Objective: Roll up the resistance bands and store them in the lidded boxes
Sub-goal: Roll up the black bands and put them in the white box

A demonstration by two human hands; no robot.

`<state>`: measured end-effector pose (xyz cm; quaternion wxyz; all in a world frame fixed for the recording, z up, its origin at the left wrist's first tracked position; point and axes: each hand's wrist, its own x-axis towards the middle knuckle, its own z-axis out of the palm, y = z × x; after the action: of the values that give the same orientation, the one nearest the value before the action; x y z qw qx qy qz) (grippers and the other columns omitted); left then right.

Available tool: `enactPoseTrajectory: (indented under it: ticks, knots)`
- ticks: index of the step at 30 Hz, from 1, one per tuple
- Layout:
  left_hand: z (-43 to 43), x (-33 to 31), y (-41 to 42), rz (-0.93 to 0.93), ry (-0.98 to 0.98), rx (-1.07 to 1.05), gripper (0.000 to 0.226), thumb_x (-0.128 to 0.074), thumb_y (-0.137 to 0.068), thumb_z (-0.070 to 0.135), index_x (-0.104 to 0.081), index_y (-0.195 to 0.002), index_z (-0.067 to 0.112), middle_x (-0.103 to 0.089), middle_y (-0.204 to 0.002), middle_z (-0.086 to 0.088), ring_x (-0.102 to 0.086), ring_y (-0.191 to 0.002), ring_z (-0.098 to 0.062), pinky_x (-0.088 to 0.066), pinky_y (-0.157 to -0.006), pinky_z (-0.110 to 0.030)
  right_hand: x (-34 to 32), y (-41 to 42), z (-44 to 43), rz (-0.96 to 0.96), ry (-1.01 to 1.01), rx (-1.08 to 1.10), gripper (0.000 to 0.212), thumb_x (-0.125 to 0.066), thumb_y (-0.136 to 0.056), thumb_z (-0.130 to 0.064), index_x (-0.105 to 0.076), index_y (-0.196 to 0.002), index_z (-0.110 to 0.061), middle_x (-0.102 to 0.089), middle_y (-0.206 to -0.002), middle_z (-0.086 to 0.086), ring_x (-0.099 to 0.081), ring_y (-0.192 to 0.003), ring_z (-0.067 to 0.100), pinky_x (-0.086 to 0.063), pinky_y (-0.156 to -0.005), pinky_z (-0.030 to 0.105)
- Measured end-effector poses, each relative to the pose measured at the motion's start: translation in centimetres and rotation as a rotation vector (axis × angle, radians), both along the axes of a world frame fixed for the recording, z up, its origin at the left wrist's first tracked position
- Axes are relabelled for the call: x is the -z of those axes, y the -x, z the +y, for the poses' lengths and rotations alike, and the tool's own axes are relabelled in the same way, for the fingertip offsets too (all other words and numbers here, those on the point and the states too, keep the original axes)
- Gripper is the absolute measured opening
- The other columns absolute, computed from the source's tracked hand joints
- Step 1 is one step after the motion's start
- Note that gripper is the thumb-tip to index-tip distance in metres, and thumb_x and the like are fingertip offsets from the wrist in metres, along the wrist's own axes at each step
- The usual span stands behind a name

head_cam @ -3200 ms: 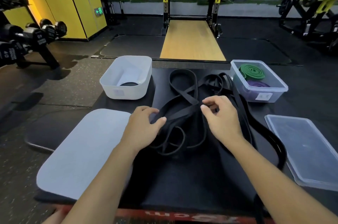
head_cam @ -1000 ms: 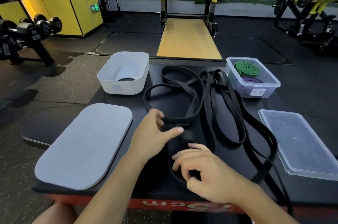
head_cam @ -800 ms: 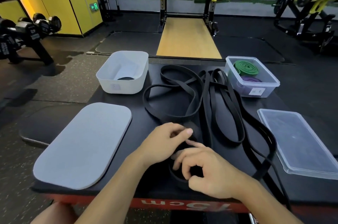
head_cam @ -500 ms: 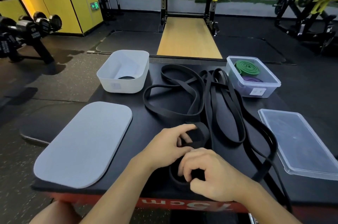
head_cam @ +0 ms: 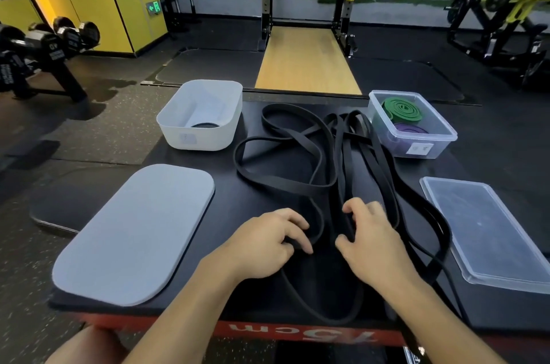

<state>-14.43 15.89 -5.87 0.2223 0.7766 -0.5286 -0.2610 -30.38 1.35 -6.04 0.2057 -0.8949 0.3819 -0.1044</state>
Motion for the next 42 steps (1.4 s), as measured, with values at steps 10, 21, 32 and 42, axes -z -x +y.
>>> enactPoseTrajectory:
  ticks: [10, 21, 32, 42]
  knots:
    - [-0.1, -1.4, 1.3, -0.355, -0.097, -0.424, 0.038, -0.048, -0.098, 0.011, -0.068, -0.128, 0.022, -0.041, -0.129, 0.005, -0.065, -0.09, -0.025, -0.053, -0.08, -0.036, -0.8, -1.9, 3.2, -0.219, -0.283, -0.04, 0.036, -0.073, -0.082, -0.016, -0.043, -0.095, -0.031, -0.057, -0.072, -0.001, -0.054, -0.063, 0.012, -0.046, -0.057, 0.027]
    - [0.4, 0.6, 0.6, 0.303, 0.31, -0.472, 0.027, -0.066, -0.096, 0.032, -0.064, -0.118, 0.047, -0.073, -0.107, 0.026, -0.067, -0.092, 0.005, -0.048, -0.078, -0.021, -0.4, -5.5, 3.3, -0.338, -0.398, -0.002, 0.035, -0.05, -0.1, -0.018, -0.071, -0.126, -0.03, -0.074, -0.106, -0.006, -0.069, -0.094, 0.007, -0.06, -0.084, 0.033]
    - [0.0, 0.3, 1.7, -0.061, 0.216, -0.279, 0.032, -0.077, -0.075, 0.053, -0.058, -0.094, 0.035, -0.057, -0.099, 0.02, -0.053, -0.097, -0.003, -0.049, -0.079, -0.025, 0.3, -4.2, 0.8, -0.213, -0.223, -0.152, 0.019, -0.072, -0.093, -0.026, -0.057, -0.099, -0.037, -0.063, -0.088, -0.012, -0.061, -0.077, 0.006, -0.058, -0.076, 0.036]
    - [1.4, -0.3, 0.9, 0.127, 0.256, -0.157, 0.042, -0.062, -0.088, 0.001, -0.058, -0.105, 0.039, -0.073, -0.11, 0.031, -0.07, -0.102, -0.001, -0.054, -0.088, -0.027, -0.6, -4.8, -0.2, -0.133, -0.268, 0.085, 0.041, -0.068, -0.086, -0.06, -0.045, -0.096, -0.027, -0.06, -0.093, -0.007, -0.059, -0.084, 0.014, -0.046, -0.066, 0.034]
